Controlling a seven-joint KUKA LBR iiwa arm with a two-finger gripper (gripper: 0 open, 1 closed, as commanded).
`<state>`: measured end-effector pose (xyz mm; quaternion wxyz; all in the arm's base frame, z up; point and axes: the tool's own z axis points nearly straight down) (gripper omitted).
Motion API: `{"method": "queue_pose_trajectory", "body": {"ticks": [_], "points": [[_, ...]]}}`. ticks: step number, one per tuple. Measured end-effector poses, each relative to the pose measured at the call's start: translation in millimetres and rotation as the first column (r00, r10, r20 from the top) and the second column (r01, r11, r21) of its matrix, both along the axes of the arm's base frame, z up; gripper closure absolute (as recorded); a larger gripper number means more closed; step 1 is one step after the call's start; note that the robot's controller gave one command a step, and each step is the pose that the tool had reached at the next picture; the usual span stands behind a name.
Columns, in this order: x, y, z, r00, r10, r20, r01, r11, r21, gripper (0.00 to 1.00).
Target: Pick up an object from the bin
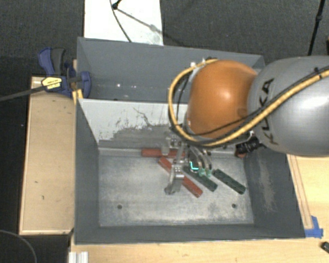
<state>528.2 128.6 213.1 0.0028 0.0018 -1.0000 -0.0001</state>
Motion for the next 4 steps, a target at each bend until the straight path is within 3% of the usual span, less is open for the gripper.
{"method": "queue_pose_trajectory", "body": {"ticks": [1, 2, 3, 4], "points": [[37.4, -65, -125, 0.998, 0.066, 0.001, -0.066, 0.998, -0.002, 0.0], [39.0, -105, -144, 0.996, 0.091, 0.005, -0.091, 0.996, -0.001, 0.0], [39.2, -102, -142, 0.996, 0.089, 0.006, -0.089, 0.996, 0.001, 1.0], [30.6, -85, 4, 0.99, 0.139, 0.016, -0.139, 0.99, 0.0, 1.0]]}}
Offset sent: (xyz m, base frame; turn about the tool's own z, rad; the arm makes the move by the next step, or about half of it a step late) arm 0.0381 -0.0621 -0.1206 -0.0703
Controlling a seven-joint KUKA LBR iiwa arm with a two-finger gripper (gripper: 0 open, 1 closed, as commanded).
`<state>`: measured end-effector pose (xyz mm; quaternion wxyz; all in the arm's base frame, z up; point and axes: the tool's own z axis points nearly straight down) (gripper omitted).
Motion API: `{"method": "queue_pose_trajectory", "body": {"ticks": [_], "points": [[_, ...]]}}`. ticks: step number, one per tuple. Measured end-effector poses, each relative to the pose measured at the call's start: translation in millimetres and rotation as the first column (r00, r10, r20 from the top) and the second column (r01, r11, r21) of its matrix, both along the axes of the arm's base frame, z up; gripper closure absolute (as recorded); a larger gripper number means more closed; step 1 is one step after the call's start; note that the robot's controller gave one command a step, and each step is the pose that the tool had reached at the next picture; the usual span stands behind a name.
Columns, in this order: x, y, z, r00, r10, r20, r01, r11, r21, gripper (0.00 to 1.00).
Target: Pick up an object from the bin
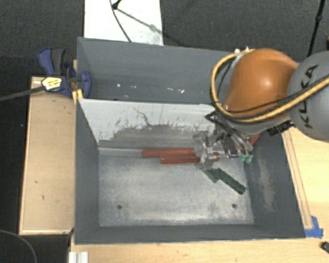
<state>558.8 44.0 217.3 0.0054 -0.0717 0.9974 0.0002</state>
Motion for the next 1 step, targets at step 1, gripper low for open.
{"method": "queue_pose_trajectory", "body": {"ticks": [1], "points": [[4.8, -29.7, 101.8, 0.992, -0.125, 0.002, 0.125, 0.992, 0.0, 1.0]]}}
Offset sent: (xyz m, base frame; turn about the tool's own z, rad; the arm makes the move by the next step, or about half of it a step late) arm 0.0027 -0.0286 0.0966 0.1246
